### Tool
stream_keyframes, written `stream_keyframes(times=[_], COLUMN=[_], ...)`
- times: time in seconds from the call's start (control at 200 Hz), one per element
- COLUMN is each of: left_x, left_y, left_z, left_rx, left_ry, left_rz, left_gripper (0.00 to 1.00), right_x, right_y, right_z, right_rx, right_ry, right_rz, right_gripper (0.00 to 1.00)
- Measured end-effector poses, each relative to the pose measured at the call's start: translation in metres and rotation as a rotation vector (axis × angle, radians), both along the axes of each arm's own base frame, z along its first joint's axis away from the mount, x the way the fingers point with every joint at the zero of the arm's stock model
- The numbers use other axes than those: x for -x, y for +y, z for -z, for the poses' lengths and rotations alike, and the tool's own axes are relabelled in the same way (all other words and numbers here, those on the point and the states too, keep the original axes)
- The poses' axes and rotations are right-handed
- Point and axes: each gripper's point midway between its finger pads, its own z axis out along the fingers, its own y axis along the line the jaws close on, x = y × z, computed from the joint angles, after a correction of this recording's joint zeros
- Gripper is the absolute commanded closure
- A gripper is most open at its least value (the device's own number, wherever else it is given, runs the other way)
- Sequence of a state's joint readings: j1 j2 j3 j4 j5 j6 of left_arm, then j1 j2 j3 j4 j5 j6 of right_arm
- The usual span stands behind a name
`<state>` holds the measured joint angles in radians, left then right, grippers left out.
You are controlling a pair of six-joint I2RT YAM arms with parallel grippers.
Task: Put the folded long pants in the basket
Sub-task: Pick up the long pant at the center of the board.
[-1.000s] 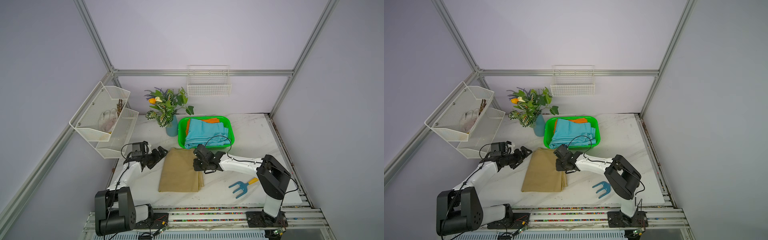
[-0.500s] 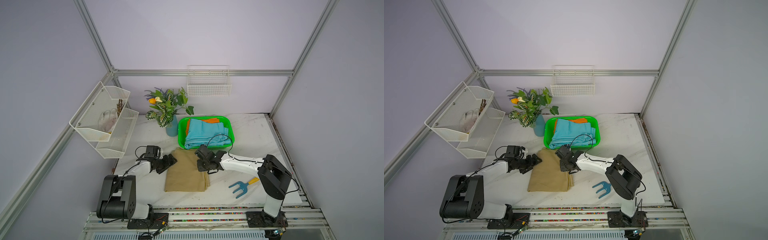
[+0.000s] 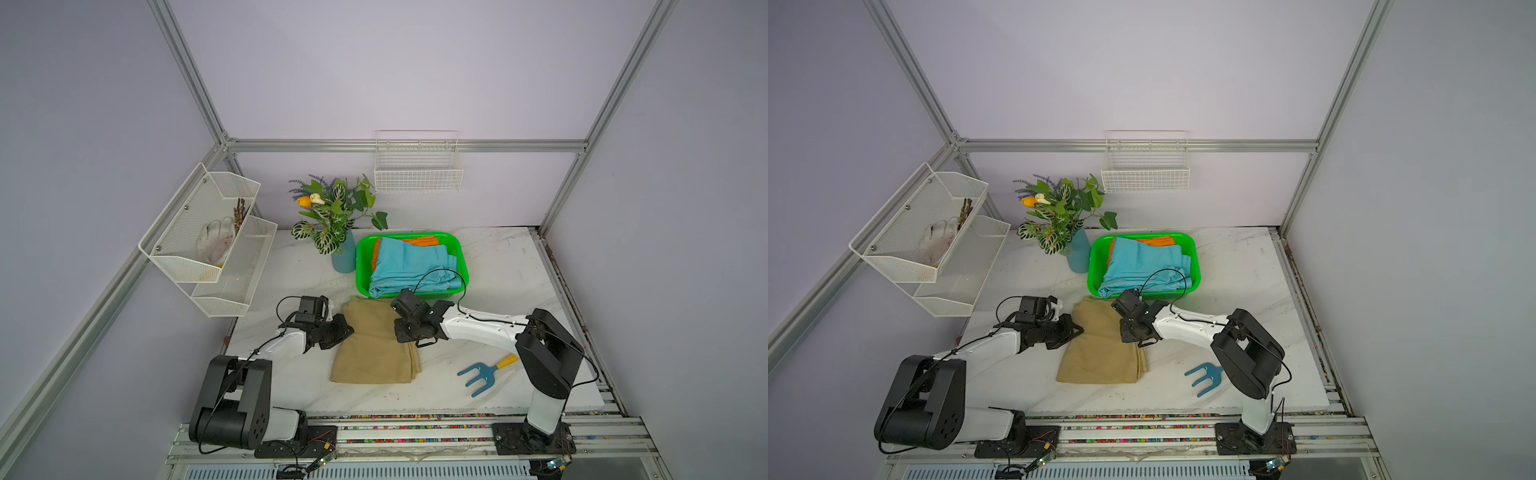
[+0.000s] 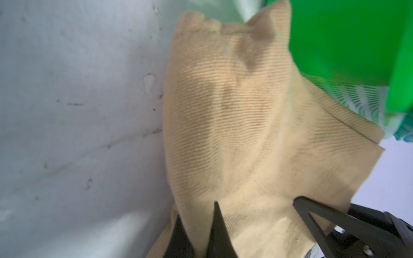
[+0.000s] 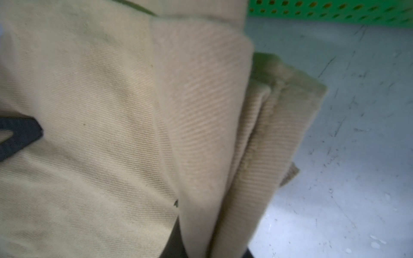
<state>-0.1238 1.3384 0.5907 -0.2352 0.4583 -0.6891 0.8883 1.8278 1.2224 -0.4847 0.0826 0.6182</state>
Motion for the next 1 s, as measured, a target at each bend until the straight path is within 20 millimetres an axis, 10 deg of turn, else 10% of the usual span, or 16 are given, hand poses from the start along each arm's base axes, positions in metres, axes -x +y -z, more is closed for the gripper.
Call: stream_keyframes(times=[0.23, 0.51, 1.0], left_x=[0.018, 0.013, -0.083], left_y=[-0.034, -0.08, -0.144], left_z=[-0.078, -0.197, -0.282], left_rx=[0.049, 0.101, 0.168], left_ry=[-0.168, -0.427, -0.611], left_rz=[0.079, 0.163, 0.2], left_gripper=[1.0, 1.0, 0.98], right_x=[0.024, 0.029, -0.072], right_y=[0.013, 0.003, -0.075], right_z=[-0.042, -0.162, -0.275], right_rx=[-0.113, -0.329, -0.351], right_ry=[-0.043, -0.253, -0.471], right_rz=[-0.091, -0.132, 0.031], right_gripper=[1.0, 1.0, 1.0])
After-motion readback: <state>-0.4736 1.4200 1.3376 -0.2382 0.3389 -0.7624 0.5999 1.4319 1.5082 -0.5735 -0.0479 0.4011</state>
